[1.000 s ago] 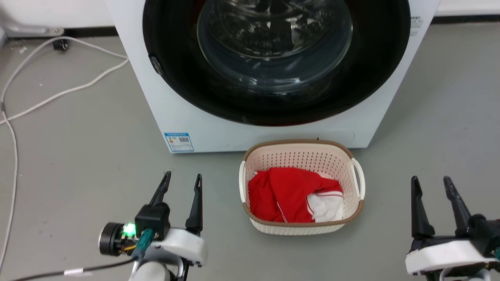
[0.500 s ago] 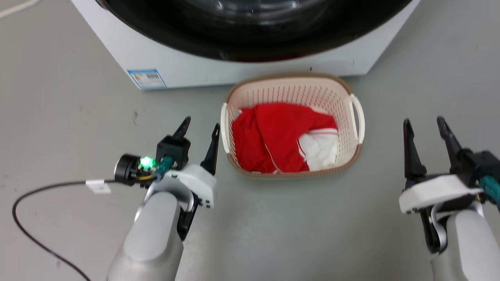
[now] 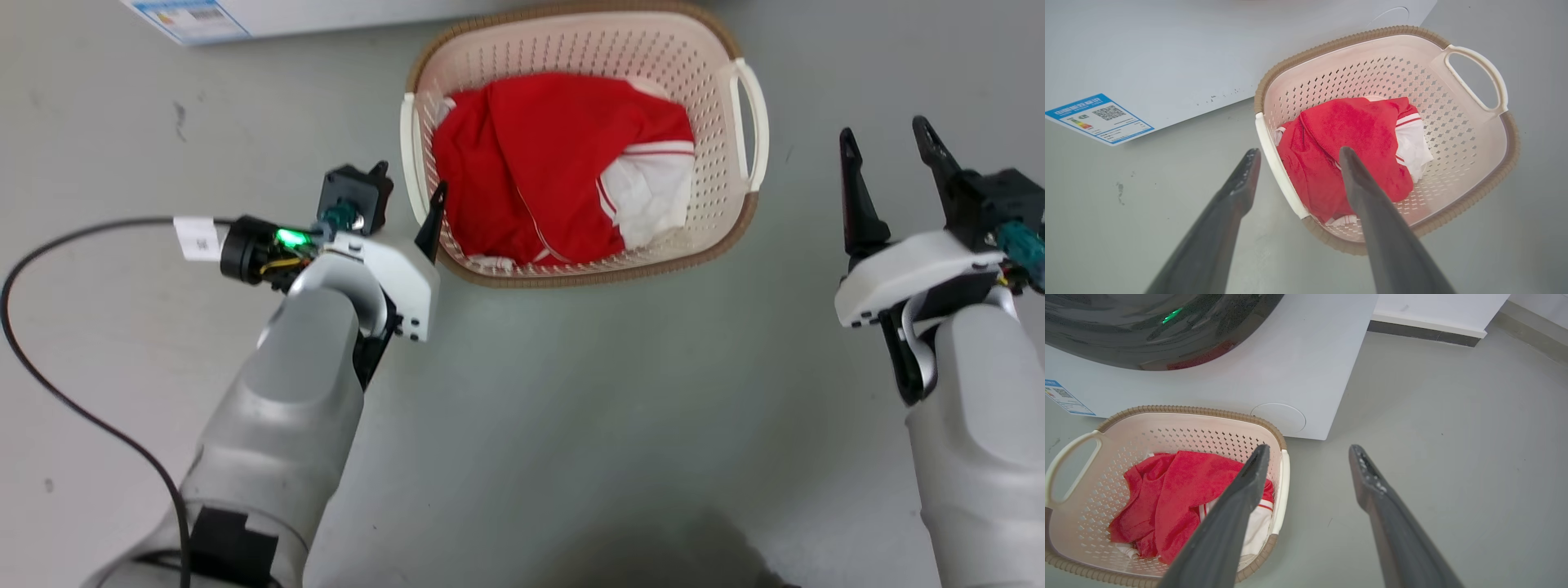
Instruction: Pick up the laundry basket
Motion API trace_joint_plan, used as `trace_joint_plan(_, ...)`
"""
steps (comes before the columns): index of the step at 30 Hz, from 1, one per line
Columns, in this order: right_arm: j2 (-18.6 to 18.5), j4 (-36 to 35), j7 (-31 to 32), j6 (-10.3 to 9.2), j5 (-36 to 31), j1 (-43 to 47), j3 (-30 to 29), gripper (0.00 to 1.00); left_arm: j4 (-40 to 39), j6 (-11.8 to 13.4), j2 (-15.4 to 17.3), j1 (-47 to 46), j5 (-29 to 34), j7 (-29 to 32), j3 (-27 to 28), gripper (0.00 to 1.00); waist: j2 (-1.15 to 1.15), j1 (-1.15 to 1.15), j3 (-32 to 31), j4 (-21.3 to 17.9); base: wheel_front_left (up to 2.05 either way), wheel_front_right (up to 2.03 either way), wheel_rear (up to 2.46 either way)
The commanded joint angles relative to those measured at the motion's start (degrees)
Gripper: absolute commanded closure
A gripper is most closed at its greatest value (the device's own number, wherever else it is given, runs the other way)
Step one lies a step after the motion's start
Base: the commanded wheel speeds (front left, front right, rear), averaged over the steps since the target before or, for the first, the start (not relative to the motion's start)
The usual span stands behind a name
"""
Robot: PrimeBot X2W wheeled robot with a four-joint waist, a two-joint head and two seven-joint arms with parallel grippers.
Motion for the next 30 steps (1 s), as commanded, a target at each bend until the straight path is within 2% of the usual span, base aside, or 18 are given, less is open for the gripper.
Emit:
trace_joint_plan(1,-0.4,1.6,-0.1,-0.04,0.0,-2.0,0.5,0.00,1.5,0.0,0.2,-2.3,-0.5,0.5,-0.4,0.00,0.00,-0.01,3.1,-0.8,0.00,0.00,0.00)
trace_joint_plan(7,-1.7,11.5,-0.1,-0.04,-0.1,-9.4,4.8,0.00,6.8,-0.1,0.4,-9.2,-4.2,3.8,-4.4,0.00,0.00,-0.01,7.1,-1.3,0.00,0.00,0.00)
trace_joint_plan(8,-1.7,11.5,-0.1,-0.04,-0.1,-9.4,4.8,0.00,6.8,-0.1,0.4,-9.2,-4.2,3.8,-4.4,0.00,0.00,-0.01,7.1,-1.3,0.00,0.00,0.00)
trace_joint_plan(16,-2.8,26.8,-0.1,-0.04,1.1,-20.5,10.9,0.00,9.3,-0.1,2.8,-15.8,-7.9,6.6,-8.4,0.00,0.00,-0.01,10.7,-0.7,0.00,0.00,0.00)
trace_joint_plan(20,-3.4,30.9,-0.1,-0.04,1.7,-23.9,12.7,0.00,9.9,-0.1,2.9,-17.3,-9.2,7.0,-10.3,0.00,0.00,-0.01,11.5,0.1,0.00,0.00,0.00)
trace_joint_plan(25,-3.0,37.3,0.3,-0.04,2.3,-29.1,15.3,0.00,10.6,-0.1,3.6,-19.1,-12.3,10.6,-13.4,0.00,0.00,-0.01,13.2,0.2,0.00,0.00,0.00)
trace_joint_plan(30,-2.9,39.2,2.6,-0.04,2.7,-32.0,16.5,0.00,10.5,0.0,4.3,-21.0,-14.3,12.3,-15.4,0.00,0.00,-0.01,15.0,0.1,0.00,0.00,0.00)
